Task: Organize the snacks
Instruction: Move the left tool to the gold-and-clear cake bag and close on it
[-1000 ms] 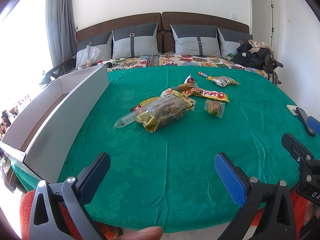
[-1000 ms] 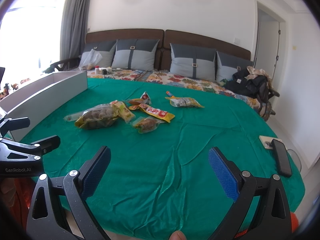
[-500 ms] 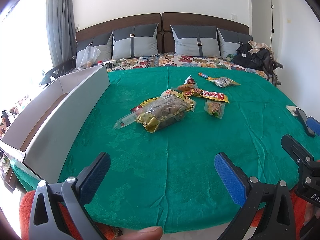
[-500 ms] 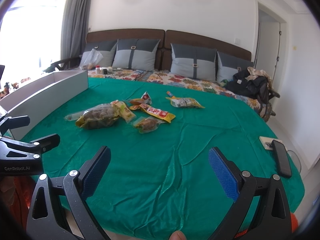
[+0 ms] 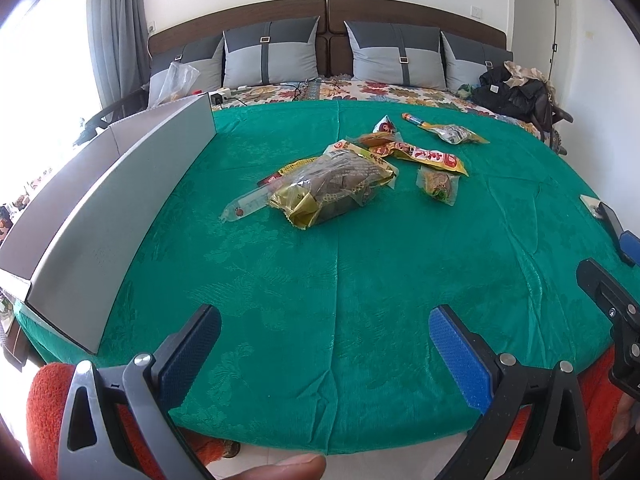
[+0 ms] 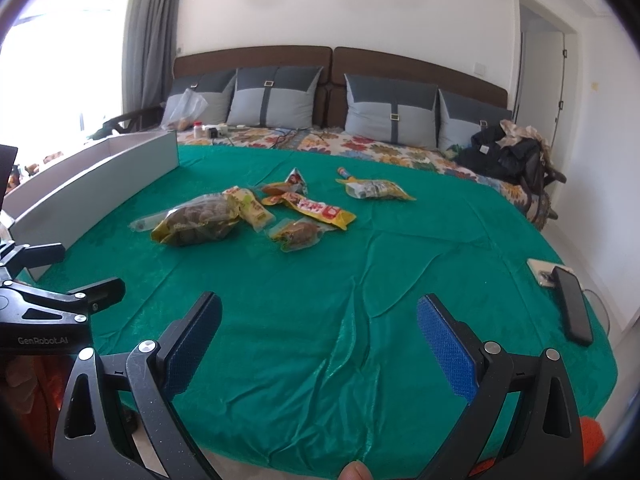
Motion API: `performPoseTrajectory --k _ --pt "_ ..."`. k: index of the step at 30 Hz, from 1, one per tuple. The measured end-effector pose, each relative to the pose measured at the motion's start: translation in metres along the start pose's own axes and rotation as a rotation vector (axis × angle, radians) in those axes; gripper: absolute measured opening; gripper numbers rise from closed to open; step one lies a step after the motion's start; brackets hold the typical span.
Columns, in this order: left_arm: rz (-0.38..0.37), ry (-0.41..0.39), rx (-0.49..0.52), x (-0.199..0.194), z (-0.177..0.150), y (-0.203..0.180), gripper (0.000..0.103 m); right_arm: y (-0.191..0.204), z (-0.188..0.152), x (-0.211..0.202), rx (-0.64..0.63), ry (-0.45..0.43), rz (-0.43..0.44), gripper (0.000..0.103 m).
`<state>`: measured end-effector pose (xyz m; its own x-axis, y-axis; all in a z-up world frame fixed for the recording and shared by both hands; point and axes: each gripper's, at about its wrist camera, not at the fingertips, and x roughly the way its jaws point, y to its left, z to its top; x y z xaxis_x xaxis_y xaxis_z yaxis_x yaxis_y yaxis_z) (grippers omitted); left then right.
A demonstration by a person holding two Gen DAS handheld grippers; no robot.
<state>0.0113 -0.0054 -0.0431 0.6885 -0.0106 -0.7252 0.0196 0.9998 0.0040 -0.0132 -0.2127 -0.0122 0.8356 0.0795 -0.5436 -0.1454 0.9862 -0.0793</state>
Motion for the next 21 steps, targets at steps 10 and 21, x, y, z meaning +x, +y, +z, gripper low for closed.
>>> performPoseTrajectory --k 10,21 --pt "0.025 0.152 -0.033 0.063 0.007 0.013 0.103 -0.010 -0.001 0.026 0.020 0.101 0.024 0.099" --pt "0.012 0.212 -0.036 0.097 0.001 0.020 0.103 -0.031 -0.007 0.115 -0.017 0.285 0.047 0.099"
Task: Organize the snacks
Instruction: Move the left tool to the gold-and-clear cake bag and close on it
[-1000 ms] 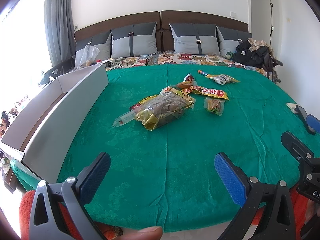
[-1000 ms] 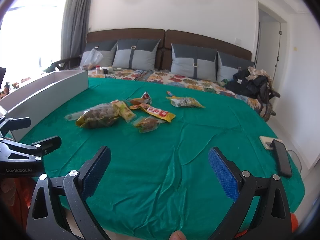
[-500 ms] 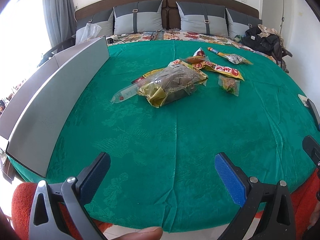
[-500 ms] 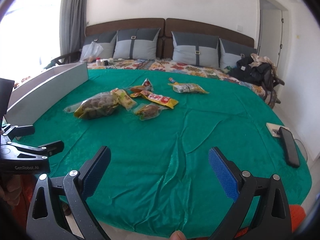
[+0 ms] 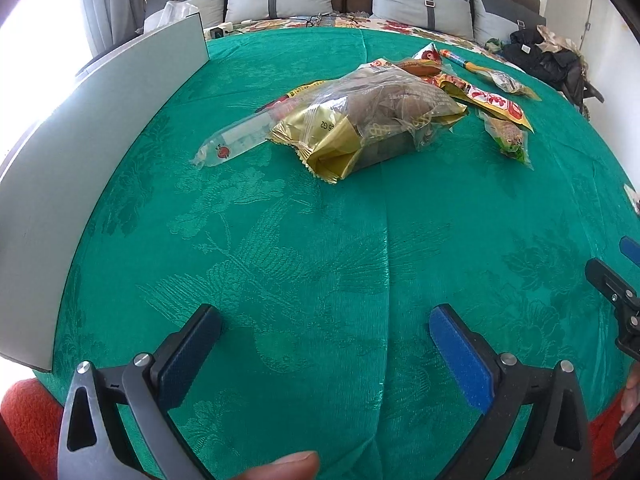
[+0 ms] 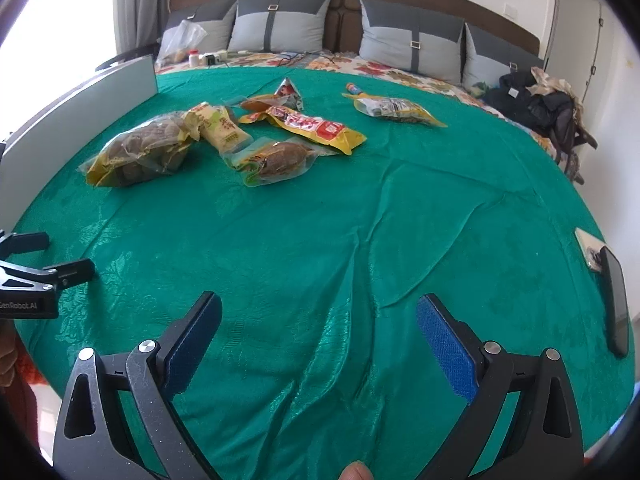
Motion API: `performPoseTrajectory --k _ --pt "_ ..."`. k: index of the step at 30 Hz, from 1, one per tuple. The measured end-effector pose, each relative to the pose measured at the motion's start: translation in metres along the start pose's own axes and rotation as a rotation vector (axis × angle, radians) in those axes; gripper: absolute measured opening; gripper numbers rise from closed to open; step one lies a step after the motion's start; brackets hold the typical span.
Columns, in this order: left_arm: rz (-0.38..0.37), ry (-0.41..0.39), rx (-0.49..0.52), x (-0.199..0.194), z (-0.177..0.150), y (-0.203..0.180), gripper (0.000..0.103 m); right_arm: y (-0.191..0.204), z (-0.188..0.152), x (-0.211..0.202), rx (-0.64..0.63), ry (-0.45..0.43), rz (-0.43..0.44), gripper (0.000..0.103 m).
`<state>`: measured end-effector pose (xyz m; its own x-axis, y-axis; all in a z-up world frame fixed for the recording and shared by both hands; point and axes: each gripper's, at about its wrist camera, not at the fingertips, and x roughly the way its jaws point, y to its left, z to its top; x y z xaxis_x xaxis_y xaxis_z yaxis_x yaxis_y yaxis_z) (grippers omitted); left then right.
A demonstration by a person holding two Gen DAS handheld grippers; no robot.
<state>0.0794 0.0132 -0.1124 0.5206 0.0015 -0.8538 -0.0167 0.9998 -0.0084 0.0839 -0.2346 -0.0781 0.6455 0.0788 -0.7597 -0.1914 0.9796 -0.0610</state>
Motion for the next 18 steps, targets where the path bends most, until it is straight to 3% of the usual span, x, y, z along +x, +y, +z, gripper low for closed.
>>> performPoseTrajectory --k 6,10,12,15,18 --pt "0.003 -0.028 0.002 -0.002 -0.003 0.000 0.103 -0.026 -0.006 0.013 0.108 0.047 0.021 0.100" --pt "-0.030 0.101 0.087 0.004 0.021 -0.002 0.102 -0.022 -0.008 0.011 0.077 0.031 0.014 0.100" --pt "-0.043 0.055 0.185 -0.006 0.039 -0.007 0.102 -0.021 -0.008 0.010 0.074 0.027 0.018 0.100" --pt "0.012 -0.034 0.318 -0.018 0.074 -0.018 0.102 -0.021 -0.007 0.010 0.075 0.025 0.020 0.101" --pt "-0.012 -0.040 0.376 -0.009 0.113 -0.024 0.102 -0.021 -0.007 0.011 0.075 0.025 0.020 0.101"
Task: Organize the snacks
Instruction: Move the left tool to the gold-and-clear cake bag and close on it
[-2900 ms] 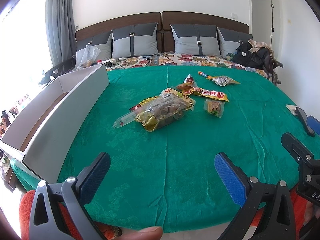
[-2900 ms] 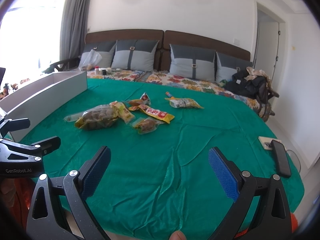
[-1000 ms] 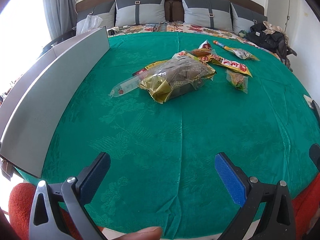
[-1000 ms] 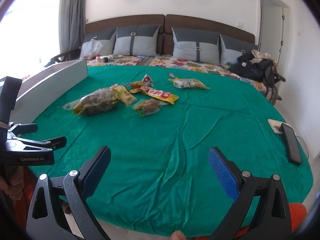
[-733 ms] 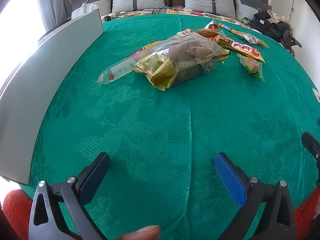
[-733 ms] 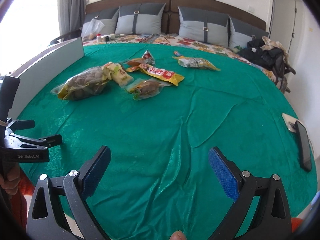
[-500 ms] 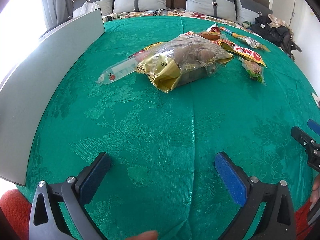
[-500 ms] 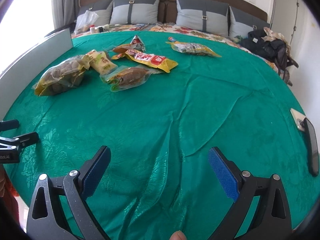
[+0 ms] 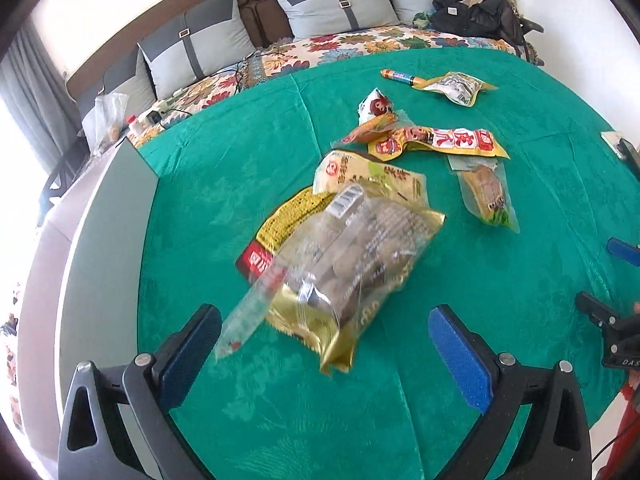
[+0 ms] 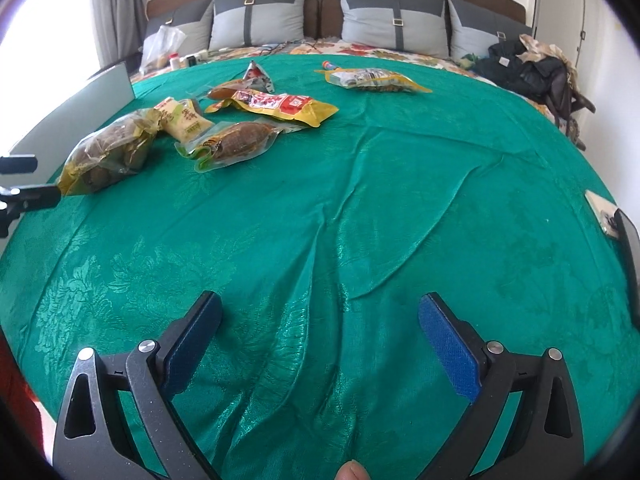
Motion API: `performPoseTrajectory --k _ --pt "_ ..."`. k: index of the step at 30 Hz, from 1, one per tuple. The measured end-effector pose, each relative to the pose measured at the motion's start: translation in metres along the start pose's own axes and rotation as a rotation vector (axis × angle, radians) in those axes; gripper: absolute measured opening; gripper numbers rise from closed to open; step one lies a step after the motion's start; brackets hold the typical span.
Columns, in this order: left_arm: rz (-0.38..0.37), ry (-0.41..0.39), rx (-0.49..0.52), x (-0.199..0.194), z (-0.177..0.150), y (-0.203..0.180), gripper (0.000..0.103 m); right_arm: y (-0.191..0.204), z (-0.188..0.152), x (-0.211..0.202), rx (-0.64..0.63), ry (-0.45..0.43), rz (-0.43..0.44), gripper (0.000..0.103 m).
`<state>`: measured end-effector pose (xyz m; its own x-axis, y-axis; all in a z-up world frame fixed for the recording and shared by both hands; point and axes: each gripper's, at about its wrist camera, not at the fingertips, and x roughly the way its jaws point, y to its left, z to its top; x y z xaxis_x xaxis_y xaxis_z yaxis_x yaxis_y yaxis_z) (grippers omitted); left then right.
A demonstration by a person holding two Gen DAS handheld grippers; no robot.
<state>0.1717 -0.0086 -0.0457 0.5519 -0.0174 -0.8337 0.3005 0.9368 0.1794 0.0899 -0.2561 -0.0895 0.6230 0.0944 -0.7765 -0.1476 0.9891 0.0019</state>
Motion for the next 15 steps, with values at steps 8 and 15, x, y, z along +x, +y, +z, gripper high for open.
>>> performPoseTrajectory --k 8,15 --pt "-0.196 0.111 -0.006 0.031 0.023 -0.021 0.087 0.000 0.000 0.000 0.000 -0.001 0.000 0.101" --pt "-0.218 0.080 0.030 0.003 0.009 -0.040 0.088 0.000 0.000 0.001 0.000 -0.001 0.000 0.101"
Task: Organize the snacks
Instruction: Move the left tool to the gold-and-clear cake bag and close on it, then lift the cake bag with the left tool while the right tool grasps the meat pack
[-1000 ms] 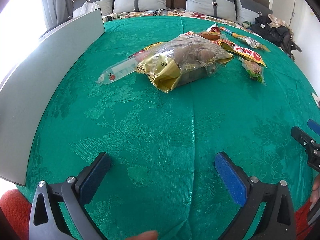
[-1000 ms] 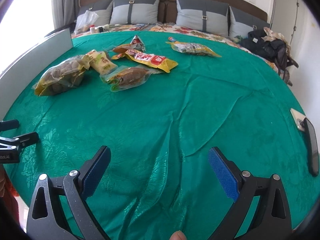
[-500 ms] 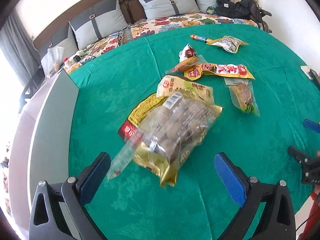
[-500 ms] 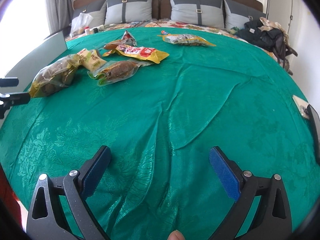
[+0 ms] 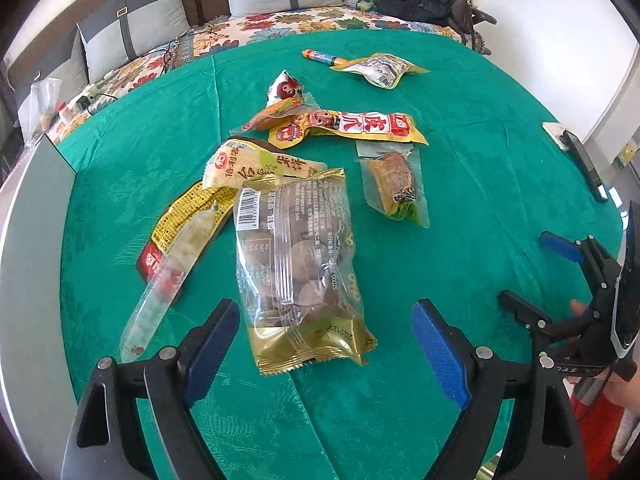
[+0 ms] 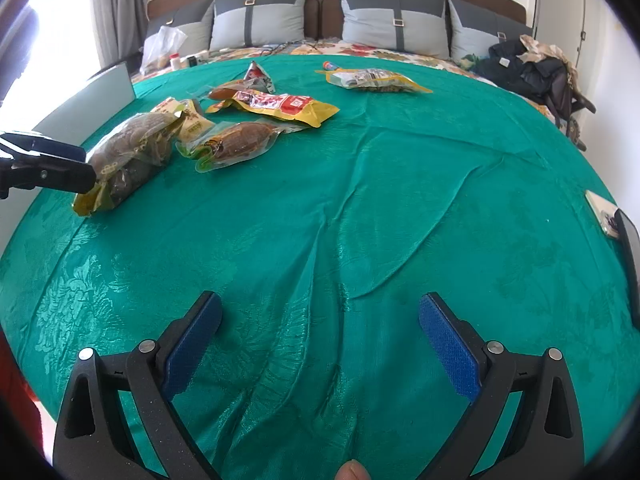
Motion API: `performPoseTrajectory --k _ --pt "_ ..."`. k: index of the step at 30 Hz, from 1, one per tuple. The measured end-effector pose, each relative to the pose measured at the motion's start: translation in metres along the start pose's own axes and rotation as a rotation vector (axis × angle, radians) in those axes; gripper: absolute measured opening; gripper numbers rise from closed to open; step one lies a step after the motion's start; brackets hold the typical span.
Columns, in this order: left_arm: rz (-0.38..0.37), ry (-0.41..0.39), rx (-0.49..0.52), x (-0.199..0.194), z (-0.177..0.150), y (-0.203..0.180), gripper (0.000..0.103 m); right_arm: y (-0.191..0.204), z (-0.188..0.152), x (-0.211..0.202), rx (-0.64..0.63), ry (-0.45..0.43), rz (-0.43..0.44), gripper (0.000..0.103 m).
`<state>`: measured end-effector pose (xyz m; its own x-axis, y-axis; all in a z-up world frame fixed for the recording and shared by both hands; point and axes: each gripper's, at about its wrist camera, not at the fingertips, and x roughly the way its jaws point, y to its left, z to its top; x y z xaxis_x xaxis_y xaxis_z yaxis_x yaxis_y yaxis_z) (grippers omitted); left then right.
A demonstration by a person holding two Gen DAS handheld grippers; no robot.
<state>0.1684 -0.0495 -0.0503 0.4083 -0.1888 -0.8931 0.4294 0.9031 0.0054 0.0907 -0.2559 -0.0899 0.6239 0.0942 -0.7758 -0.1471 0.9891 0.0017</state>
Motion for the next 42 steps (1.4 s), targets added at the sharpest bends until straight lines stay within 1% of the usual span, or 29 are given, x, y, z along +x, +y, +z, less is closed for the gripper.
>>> performPoseTrajectory --k 3,6,8,10,12,13,15,18,20,22,23,24,26,28,29,32,33,34,36,38,40,42 --pt "0.089 0.015 0.002 0.012 0.012 -0.003 0.088 0.000 0.000 0.000 0.000 0.000 0.000 0.101" --pt "0.141 0.049 -0.042 0.034 0.025 0.000 0.087 0.000 0.000 0.000 -0.001 -0.001 0.000 0.101" --pt "0.144 0.062 -0.094 0.044 0.029 0.005 0.069 0.000 0.000 0.000 0.000 -0.001 0.000 0.100" --pt "0.130 0.041 -0.152 0.040 0.027 0.010 0.063 0.000 0.000 0.000 0.000 -0.001 0.000 0.100" --pt "0.106 0.037 -0.183 0.033 0.018 0.011 0.058 0.000 0.000 0.000 -0.001 -0.001 0.000 0.100" --pt "0.104 0.039 -0.195 0.029 0.011 0.010 0.058 0.000 0.000 0.000 -0.001 -0.001 0.000 0.100" --pt "0.102 0.044 -0.227 0.016 -0.010 0.009 0.058 0.000 0.000 0.000 -0.001 -0.001 0.000 0.101" --pt "0.097 0.049 -0.260 -0.005 -0.050 0.009 0.058 0.000 0.000 0.000 -0.001 -0.001 -0.001 0.101" --pt "0.131 0.034 -0.270 -0.015 -0.073 0.010 0.059 0.000 0.000 0.000 -0.001 -0.001 -0.001 0.101" --pt "0.183 0.011 -0.285 -0.020 -0.086 0.014 0.061 0.000 0.000 0.000 -0.001 -0.001 -0.001 0.101" --pt "0.200 0.004 -0.302 -0.020 -0.090 0.018 0.061 0.000 0.000 0.000 -0.001 -0.001 -0.001 0.101" --pt "0.210 0.005 -0.320 -0.018 -0.093 0.023 0.064 0.000 0.000 0.000 -0.001 -0.001 -0.001 0.101" --pt "0.191 0.004 -0.338 -0.012 -0.094 0.030 0.066 0.000 0.000 0.000 -0.001 -0.002 -0.001 0.101" --pt "0.203 0.008 -0.341 -0.005 -0.094 0.032 0.071 0.000 0.000 0.000 0.000 -0.002 0.000 0.100" --pt "0.210 0.007 -0.346 -0.002 -0.095 0.033 0.072 0.000 0.000 0.000 -0.001 -0.002 0.000 0.101" --pt "0.205 0.015 -0.405 0.005 -0.102 0.041 0.073 0.000 -0.001 0.000 -0.001 -0.001 0.000 0.101" --pt "0.188 -0.001 -0.428 0.004 -0.107 0.044 0.074 0.000 -0.001 0.000 -0.002 -0.001 0.000 0.101" --pt "0.186 -0.015 -0.434 0.003 -0.110 0.046 0.074 0.000 -0.001 0.000 -0.002 -0.001 0.000 0.101" --pt "0.199 -0.025 -0.416 0.002 -0.115 0.045 0.076 0.000 -0.001 0.000 -0.002 0.000 -0.001 0.101" --pt "0.196 -0.044 -0.406 0.000 -0.121 0.045 0.078 0.001 0.001 0.000 -0.002 0.008 -0.001 0.101" --pt "0.192 -0.063 -0.396 -0.001 -0.126 0.045 0.081 0.002 0.007 0.002 0.006 0.047 -0.004 0.101" --pt "0.190 -0.076 -0.381 -0.002 -0.129 0.045 0.082 0.002 0.018 0.008 0.013 0.134 0.001 0.100"
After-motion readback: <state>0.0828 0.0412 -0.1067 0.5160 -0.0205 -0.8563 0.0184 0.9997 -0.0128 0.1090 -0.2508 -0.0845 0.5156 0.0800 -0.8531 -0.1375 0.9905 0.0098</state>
